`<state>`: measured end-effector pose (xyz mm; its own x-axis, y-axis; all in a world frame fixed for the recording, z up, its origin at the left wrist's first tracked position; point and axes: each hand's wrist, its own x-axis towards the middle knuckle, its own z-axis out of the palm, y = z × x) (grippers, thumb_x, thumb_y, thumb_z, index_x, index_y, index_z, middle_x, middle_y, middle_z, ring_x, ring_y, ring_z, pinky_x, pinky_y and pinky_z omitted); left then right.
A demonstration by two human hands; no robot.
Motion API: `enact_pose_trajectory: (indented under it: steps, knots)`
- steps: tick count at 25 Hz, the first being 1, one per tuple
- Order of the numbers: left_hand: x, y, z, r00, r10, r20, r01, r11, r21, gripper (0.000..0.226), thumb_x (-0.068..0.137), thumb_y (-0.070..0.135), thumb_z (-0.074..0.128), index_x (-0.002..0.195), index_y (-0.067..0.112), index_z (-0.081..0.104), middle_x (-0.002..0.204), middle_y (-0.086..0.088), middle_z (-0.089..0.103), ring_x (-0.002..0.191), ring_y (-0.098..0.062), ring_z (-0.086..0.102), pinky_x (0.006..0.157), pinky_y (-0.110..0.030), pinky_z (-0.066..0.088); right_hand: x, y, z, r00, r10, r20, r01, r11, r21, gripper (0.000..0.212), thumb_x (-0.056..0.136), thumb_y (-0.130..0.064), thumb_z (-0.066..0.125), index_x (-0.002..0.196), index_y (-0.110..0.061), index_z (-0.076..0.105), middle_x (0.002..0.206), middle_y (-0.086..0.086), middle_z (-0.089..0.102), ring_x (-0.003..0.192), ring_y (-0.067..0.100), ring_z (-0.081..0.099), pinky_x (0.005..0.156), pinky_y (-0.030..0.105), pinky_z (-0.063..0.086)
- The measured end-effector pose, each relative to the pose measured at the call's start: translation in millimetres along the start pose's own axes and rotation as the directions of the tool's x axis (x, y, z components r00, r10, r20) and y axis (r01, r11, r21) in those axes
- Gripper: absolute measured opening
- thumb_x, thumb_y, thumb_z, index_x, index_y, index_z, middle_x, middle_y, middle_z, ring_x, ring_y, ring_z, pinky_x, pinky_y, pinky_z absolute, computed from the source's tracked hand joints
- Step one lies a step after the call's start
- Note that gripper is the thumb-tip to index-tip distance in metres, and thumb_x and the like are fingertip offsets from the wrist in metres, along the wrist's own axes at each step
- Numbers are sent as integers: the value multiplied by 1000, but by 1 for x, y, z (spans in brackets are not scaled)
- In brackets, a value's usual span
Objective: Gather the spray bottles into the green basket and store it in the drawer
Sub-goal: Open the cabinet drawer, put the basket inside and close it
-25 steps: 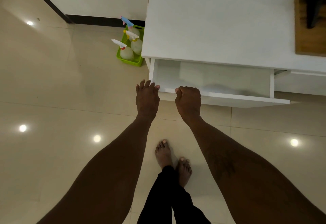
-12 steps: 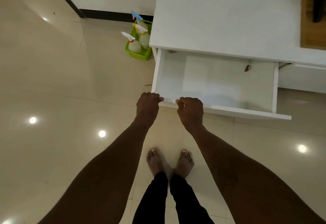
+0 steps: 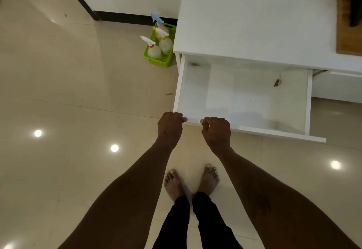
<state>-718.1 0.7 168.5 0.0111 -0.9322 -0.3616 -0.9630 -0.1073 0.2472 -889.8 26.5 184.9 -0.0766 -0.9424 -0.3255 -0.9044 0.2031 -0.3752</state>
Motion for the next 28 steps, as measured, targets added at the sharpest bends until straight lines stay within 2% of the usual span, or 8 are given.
enact_pose_trajectory:
  steps: [5, 9, 12, 16, 19, 23, 26, 28]
  knots:
    - [0, -2, 1, 999, 1, 47, -1, 1000, 12, 26, 100, 35, 54, 92, 18, 72, 94, -5, 73, 95, -27, 68, 69, -32, 48, 1, 0, 4, 1000, 29, 11, -28, 998, -60, 37, 97, -35, 45, 80, -14, 70, 72, 5, 71, 75, 28, 63, 76, 37, 48]
    - [4, 0, -6, 998, -3, 66, 6, 999, -40, 32, 100, 41, 52, 101, 16, 71, 99, -8, 73, 97, -30, 68, 72, -34, 49, 10, -10, 6, 996, 83, -35, -82, 997, 11, 35, 98, -42, 48, 109, -19, 73, 96, 5, 76, 97, 28, 66, 87, 38, 49]
    - [11, 2, -20, 1000, -30, 10, 31, 990, -139, 37, 100, 44, 51, 110, 13, 69, 108, -10, 73, 104, -31, 66, 82, -39, 53, 21, -25, 2, 995, 64, -72, -59, 996, 68, 36, 98, -43, 51, 118, -18, 68, 109, 5, 74, 107, 26, 64, 92, 39, 49]
    - [24, -7, -42, 992, -122, -10, 118, 971, -208, 41, 99, 46, 52, 125, 18, 65, 119, -8, 71, 114, -30, 63, 90, -40, 51, 38, -48, -10, 996, 22, -92, -12, 994, 108, 35, 98, -42, 52, 121, -19, 66, 115, 2, 71, 114, 22, 60, 96, 37, 48]
    - [42, -17, -59, 985, -169, -38, 155, 958, -241, 40, 97, 46, 55, 126, 20, 64, 120, -6, 71, 114, -29, 64, 92, -41, 52, 52, -69, -17, 994, -41, -103, 55, 988, 141, 35, 99, -40, 52, 123, -18, 64, 120, 0, 69, 119, 20, 56, 99, 35, 46]
    - [64, -40, -77, 966, -250, -63, 211, 906, -366, 38, 94, 44, 60, 121, 19, 68, 120, -5, 71, 114, -27, 64, 92, -39, 52, 74, -110, -13, 986, -100, -132, 122, 977, 174, 32, 99, -36, 52, 121, -18, 66, 117, 0, 70, 115, 20, 58, 98, 33, 45]
    - [85, -59, -87, 956, -289, -56, 236, 866, -441, 39, 94, 43, 59, 121, 16, 70, 125, -4, 69, 121, -27, 59, 95, -36, 49, 91, -141, -8, 977, -112, -182, 151, 964, 221, 25, 98, -32, 54, 114, -19, 68, 109, -1, 72, 105, 20, 61, 91, 32, 46]
    - [103, -73, -99, 939, -340, -47, 281, 841, -461, 38, 94, 42, 57, 117, 15, 72, 122, -4, 70, 118, -27, 61, 93, -33, 48, 108, -160, -5, 975, -103, -195, 149, 961, 235, 23, 97, -29, 55, 111, -18, 69, 107, 0, 73, 102, 22, 63, 89, 33, 47]
